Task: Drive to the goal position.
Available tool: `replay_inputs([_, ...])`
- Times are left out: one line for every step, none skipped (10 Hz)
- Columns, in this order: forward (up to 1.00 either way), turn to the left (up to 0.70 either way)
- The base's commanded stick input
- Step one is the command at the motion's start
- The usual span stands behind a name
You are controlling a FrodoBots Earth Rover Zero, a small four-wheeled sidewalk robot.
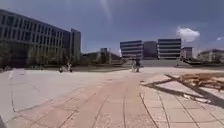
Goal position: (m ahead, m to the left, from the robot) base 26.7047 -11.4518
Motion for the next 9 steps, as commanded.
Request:
replay_inputs([0.85,-0.02])
replay_inputs([0.85,-0.02])
replay_inputs([0.85,-0.02])
replay_inputs([0.85,-0.02])
replay_inputs([0.85,-0.02])
replay_inputs([0.85,-0.02])
replay_inputs([0.85,-0.06])
replay_inputs([0.85,-0.19])
replay_inputs([0.85,-0.32])
